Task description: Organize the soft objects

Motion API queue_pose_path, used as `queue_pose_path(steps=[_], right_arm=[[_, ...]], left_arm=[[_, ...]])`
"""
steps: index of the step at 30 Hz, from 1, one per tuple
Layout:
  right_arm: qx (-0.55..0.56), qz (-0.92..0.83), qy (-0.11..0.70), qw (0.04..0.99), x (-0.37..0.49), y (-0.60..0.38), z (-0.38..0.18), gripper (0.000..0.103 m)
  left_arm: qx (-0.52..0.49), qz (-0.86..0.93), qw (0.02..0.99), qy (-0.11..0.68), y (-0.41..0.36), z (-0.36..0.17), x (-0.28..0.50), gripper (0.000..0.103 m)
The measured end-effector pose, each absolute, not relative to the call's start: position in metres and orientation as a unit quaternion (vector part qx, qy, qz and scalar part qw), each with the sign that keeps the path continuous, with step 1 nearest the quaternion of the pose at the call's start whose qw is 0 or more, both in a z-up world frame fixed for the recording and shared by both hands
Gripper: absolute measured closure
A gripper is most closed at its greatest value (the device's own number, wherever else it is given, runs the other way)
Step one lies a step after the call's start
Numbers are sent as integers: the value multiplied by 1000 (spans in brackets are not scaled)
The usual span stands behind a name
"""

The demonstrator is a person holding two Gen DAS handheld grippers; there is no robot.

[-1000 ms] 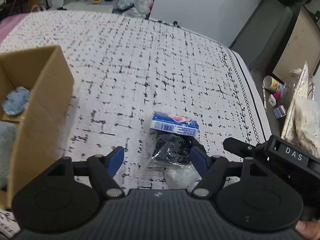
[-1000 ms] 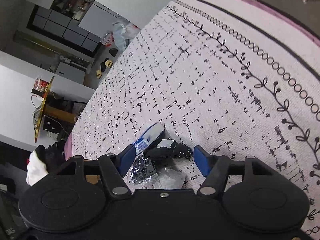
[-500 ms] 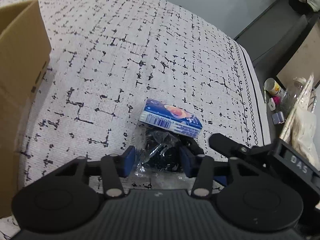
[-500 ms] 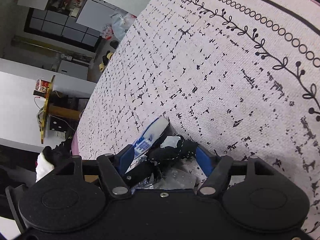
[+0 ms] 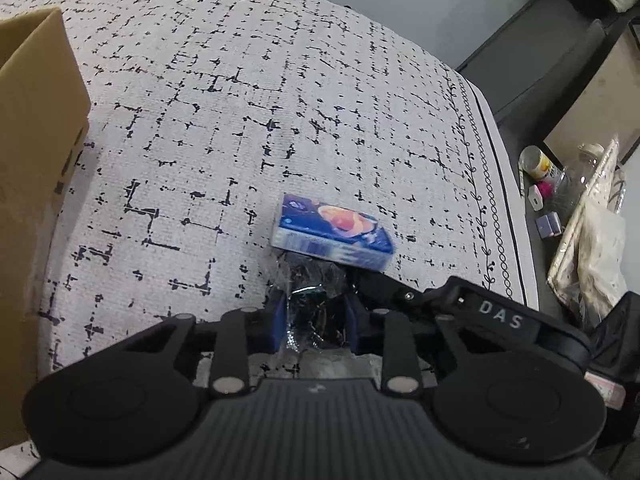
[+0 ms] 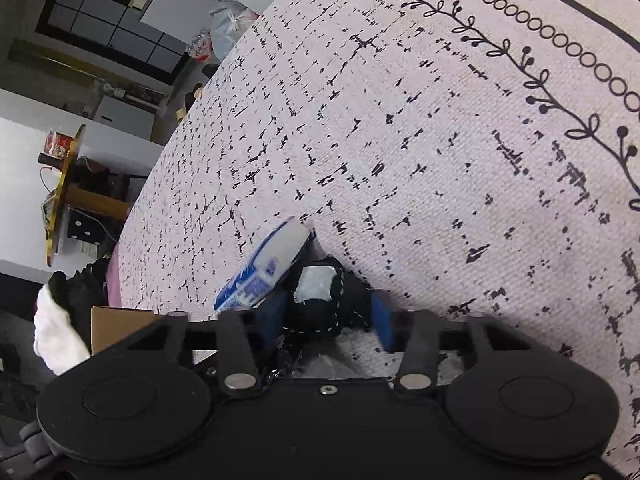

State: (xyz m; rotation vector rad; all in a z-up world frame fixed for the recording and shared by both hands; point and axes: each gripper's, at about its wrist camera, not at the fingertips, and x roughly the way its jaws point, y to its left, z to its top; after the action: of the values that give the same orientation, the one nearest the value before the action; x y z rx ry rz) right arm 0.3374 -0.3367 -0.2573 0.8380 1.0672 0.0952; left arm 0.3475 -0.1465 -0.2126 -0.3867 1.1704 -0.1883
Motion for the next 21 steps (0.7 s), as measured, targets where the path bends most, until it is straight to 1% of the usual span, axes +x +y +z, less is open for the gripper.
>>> queue_pose_path(steps=[1, 5, 11, 21], right_arm=[[389, 44, 494, 776, 337, -336, -257, 67], [387, 47, 489, 780, 327, -337, -248, 69], [380, 37, 485, 787, 307, -342, -239, 69], [353, 44, 451, 818, 275, -333, -200, 69]], left_arm=[[-181, -89, 812, 548, -146, -210, 346, 76], [-183, -94, 816, 541, -142, -199, 337, 77], [-179, -92, 825, 529, -132, -179, 321, 77], [-158, -89, 844, 504, -112, -143, 298, 77]])
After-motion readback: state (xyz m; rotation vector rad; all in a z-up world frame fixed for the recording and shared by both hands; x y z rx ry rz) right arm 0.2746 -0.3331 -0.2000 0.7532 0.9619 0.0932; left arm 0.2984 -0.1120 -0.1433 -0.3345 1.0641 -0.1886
